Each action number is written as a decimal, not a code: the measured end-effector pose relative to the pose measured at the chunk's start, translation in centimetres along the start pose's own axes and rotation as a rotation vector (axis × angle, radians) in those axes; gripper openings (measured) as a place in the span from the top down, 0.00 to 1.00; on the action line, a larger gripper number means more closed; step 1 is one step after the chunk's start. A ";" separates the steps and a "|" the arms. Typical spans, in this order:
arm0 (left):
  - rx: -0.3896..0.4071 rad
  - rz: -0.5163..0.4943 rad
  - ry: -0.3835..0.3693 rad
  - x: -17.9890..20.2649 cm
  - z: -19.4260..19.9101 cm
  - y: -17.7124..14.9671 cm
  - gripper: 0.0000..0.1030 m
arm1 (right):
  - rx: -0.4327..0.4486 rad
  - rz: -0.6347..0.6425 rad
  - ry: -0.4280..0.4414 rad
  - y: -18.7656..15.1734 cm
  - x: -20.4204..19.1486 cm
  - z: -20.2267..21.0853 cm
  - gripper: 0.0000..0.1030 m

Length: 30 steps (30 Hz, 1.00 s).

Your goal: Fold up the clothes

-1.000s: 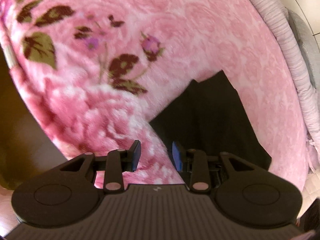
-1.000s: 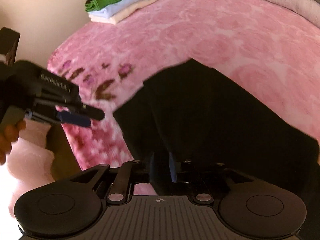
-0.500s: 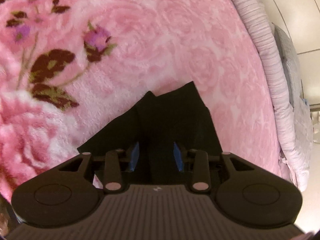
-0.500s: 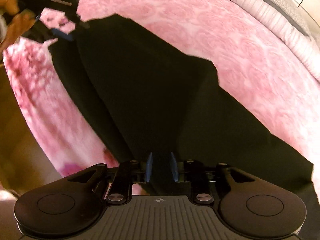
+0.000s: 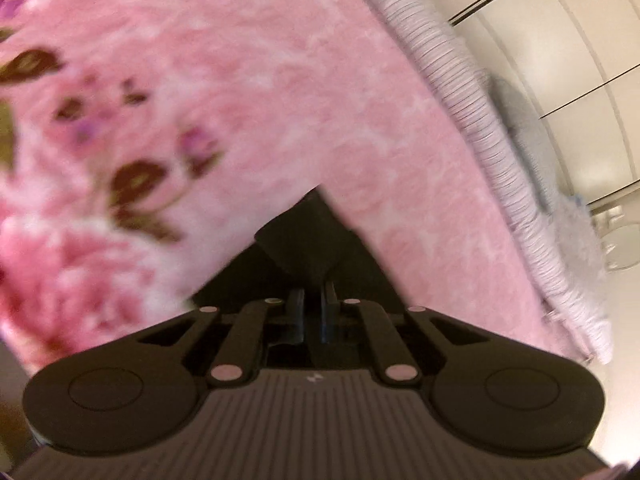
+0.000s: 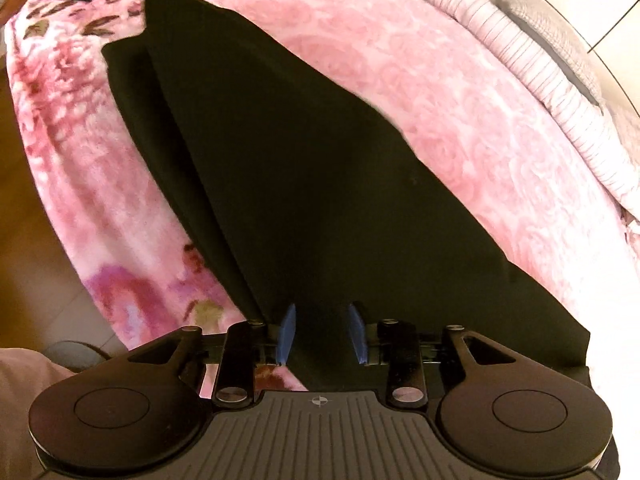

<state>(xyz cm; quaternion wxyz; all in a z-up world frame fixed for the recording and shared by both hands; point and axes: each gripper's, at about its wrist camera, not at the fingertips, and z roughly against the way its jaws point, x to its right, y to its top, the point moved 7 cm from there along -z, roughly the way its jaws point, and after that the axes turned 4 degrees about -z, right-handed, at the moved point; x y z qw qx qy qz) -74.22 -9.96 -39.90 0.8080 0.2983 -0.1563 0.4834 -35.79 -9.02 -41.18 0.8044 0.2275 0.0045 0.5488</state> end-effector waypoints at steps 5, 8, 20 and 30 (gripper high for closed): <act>-0.038 0.040 0.054 -2.4 -2.2 -1.0 0.95 | -0.036 0.033 0.010 -1.1 -0.7 -0.4 0.66; -0.034 0.028 0.054 -2.1 -2.6 -0.8 0.95 | -0.037 0.061 0.005 -1.3 -1.1 -0.4 0.66; -0.022 -0.039 0.000 -1.8 -1.1 -0.9 0.95 | -0.042 0.151 -0.054 -1.7 -1.1 -0.9 0.94; -0.049 -0.096 0.017 -2.6 -2.0 -1.9 0.95 | -0.095 0.156 -0.039 -2.1 -1.6 -1.7 0.99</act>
